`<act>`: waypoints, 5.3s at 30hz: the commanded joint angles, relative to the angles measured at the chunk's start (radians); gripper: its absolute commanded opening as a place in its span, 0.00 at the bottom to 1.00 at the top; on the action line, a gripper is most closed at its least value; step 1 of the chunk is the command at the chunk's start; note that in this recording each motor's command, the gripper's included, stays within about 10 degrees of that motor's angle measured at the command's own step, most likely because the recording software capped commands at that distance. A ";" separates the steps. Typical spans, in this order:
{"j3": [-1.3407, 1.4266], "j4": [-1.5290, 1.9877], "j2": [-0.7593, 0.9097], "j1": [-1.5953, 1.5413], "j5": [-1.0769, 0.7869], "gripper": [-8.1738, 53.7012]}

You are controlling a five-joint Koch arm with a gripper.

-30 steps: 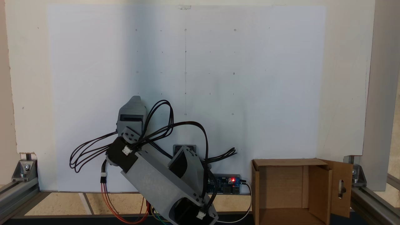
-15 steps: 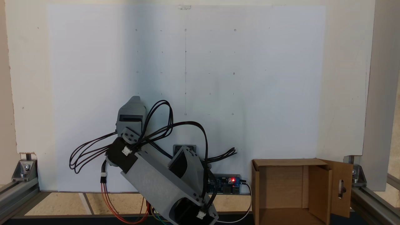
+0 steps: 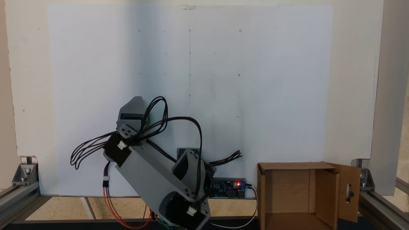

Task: Grasp a green dice and put it in the bin.

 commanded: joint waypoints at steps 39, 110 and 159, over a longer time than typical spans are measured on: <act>0.012 -0.026 -0.080 0.017 0.063 0.49; -0.966 0.344 -0.268 2.720 -1.523 0.32; -0.140 -0.359 0.523 0.902 -0.933 0.84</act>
